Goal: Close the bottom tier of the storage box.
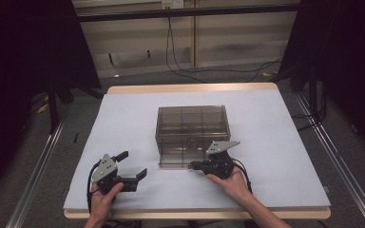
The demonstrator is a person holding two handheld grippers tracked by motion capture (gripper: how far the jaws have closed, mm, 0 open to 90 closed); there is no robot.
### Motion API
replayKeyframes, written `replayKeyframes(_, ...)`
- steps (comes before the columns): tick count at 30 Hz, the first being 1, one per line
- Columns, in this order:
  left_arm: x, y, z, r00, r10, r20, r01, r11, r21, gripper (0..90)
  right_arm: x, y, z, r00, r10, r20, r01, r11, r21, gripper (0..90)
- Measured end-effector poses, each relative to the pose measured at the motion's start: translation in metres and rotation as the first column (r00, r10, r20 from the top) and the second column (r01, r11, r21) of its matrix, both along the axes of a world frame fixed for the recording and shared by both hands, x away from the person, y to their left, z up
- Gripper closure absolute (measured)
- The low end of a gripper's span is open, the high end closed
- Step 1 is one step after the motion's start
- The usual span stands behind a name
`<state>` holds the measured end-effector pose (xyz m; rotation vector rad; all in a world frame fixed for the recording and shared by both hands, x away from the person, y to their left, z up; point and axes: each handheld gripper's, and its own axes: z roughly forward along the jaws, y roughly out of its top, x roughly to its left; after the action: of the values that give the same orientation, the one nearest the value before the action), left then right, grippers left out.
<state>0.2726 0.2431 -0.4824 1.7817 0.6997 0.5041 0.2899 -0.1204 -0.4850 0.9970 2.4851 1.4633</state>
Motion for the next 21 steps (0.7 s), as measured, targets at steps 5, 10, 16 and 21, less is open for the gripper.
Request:
replayKeyframes(5,0.0005,-0.0003,-0.0003,1.0000,-0.003,-0.006,0.003,1.0000,-0.007,3.9,0.0050,-0.0010,0.0020,1.0000,-0.006,0.002,0.006,1.000,0.002,90.0)
replayKeyframes(10,0.0001,-0.0009,-0.0007,0.9999,0.009,-0.008,-0.009,0.9995,-0.030,3.9,0.0070,-0.0004,0.0012,1.0000,-0.002,-0.002,0.002,1.000,-0.004,90.0)
replayKeyframes(16,0.0002,-0.0006,-0.0005,1.0000,0.002,-0.004,-0.003,0.9999,-0.016,3.9,0.0075,-0.0002,0.0014,1.0000,-0.006,0.003,0.006,1.000,-0.001,90.0)
replayKeyframes(21,0.0007,-0.0008,-0.0006,1.0000,0.004,-0.008,-0.005,0.9997,-0.025,3.8,0.0079,0.0000,0.0019,1.0000,-0.006,0.003,0.006,1.000,-0.005,90.0)
